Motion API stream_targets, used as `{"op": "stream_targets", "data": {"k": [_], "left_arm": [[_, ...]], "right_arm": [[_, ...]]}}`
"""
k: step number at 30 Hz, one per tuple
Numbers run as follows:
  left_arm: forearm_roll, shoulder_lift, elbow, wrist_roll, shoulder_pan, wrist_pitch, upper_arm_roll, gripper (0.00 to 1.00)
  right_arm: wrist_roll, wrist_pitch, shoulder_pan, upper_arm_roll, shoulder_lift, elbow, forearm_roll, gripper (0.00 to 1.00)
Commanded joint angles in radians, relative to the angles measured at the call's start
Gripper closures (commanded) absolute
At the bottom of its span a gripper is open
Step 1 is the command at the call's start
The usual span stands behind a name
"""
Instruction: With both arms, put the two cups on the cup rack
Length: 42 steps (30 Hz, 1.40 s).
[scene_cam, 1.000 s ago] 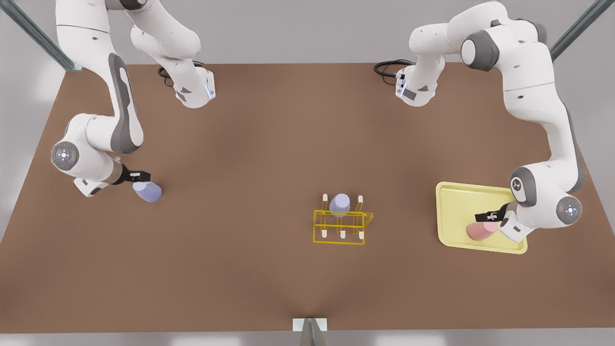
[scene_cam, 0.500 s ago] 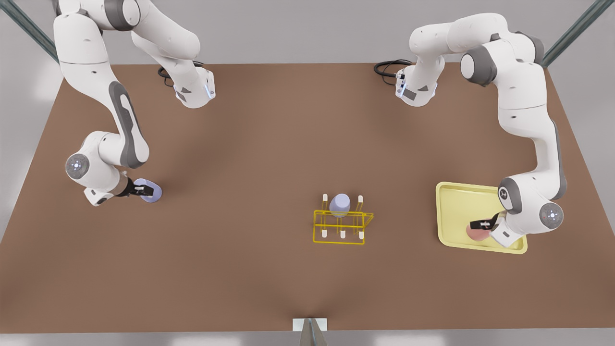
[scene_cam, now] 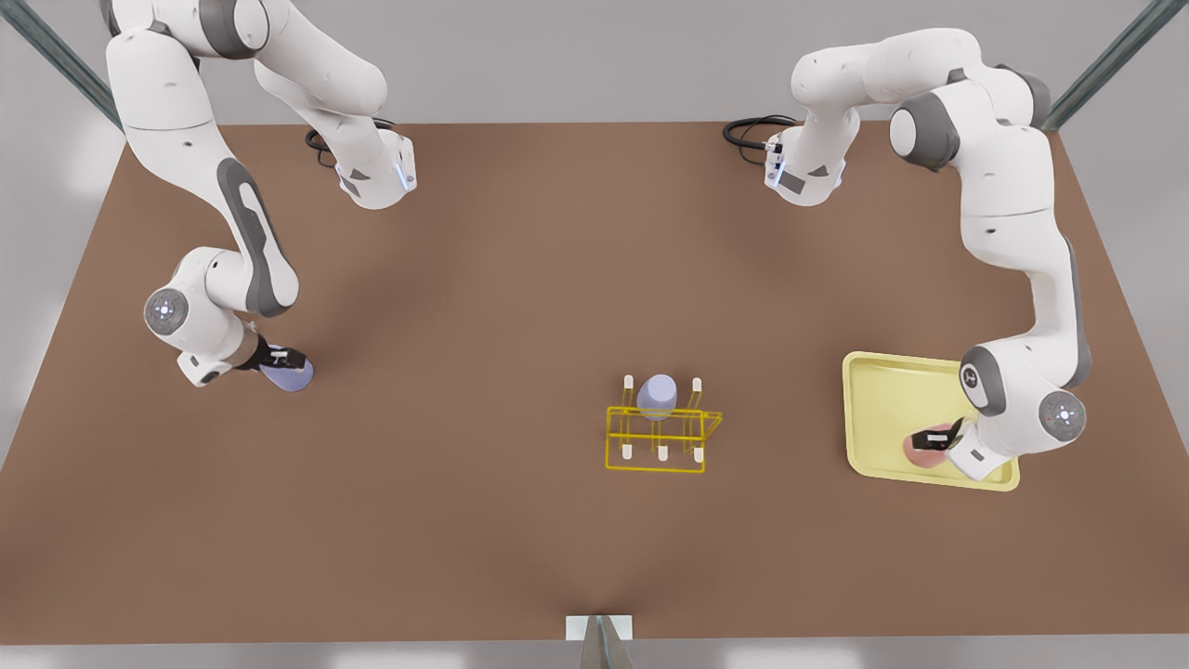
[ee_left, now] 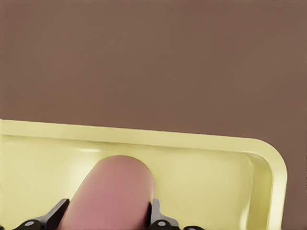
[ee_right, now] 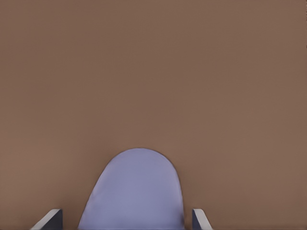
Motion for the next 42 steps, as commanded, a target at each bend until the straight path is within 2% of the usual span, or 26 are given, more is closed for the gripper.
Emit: {"op": "stream_targets", "data": {"k": [1, 4, 8, 9, 12, 15, 17, 18, 19, 21, 24, 30, 32, 41, 42], "left_arm": [[-0.007, -0.005, 0.000, 0.034, 0.004, -0.003, -0.001, 0.25], [-0.007, -0.059, -0.012, -0.001, 0.012, -0.092, -0.004, 0.23], [-0.023, -0.143, -0.037, -0.241, -0.068, -0.254, -0.024, 0.22], [-0.079, -0.143, 0.006, -0.313, -0.066, -0.304, -0.074, 0.23], [-0.078, -0.108, 0.150, -0.625, -0.080, -0.311, -0.241, 0.22], [-0.078, -0.059, 0.312, -0.742, -0.151, -0.301, -0.264, 0.22], [-0.082, 0.046, 0.474, -0.874, -0.181, -0.298, -0.326, 0.22], [-0.118, 0.069, 0.503, -0.879, -0.188, -0.298, -0.340, 0.22], [-0.148, 0.081, 0.516, -0.879, -0.209, -0.298, -0.338, 0.22], [-0.152, 0.089, 0.516, -0.902, -0.255, -0.305, -0.338, 0.22], [-0.161, 0.087, 0.516, -0.908, -0.307, -0.388, -0.337, 0.22], [-0.153, 0.089, 0.507, -0.908, -0.316, -0.405, -0.337, 0.20], [-0.153, 0.089, 0.507, -0.908, -0.316, -0.402, -0.337, 0.00], [-0.127, 0.101, 0.490, -0.908, -0.324, -0.388, -0.338, 0.00], [-0.118, 0.099, 0.490, -0.906, -0.326, -0.400, -0.338, 0.00]], "right_arm": [[-0.030, 0.024, -0.001, 0.000, -0.002, -0.006, 0.002, 0.00], [-0.030, 0.064, -0.006, 0.000, -0.009, -0.027, 0.001, 0.00], [-0.030, 0.121, -0.007, 0.000, -0.017, -0.067, 0.001, 0.00], [-0.030, 0.125, -0.007, 0.000, -0.016, -0.067, 0.001, 0.00], [-0.032, 0.125, -0.007, 0.000, -0.010, -0.067, 0.001, 0.00], [-0.030, 0.125, -0.007, 0.000, -0.006, -0.069, 0.001, 0.00], [-0.030, 0.125, -0.007, 0.001, -0.003, -0.069, 0.001, 0.00], [-0.030, 0.125, -0.007, 0.000, -0.003, -0.070, 0.001, 0.01], [-0.030, 0.125, -0.007, 0.001, -0.006, -0.075, 0.001, 0.01], [-0.030, 0.125, -0.007, 0.001, -0.003, -0.075, 0.001, 0.10], [-0.030, 0.124, -0.007, 0.001, -0.003, -0.075, 0.001, 0.14], [-0.041, 0.122, -0.006, 0.003, -0.008, -0.061, -0.001, 0.14], [-0.040, 0.121, -0.001, 0.012, -0.013, -0.055, 0.002, 0.14], [-0.040, 0.110, 0.005, 0.310, -0.017, 0.057, 0.375, 0.14], [-0.040, 0.075, 0.025, 0.317, -0.008, 0.097, 0.427, 0.14]]}}
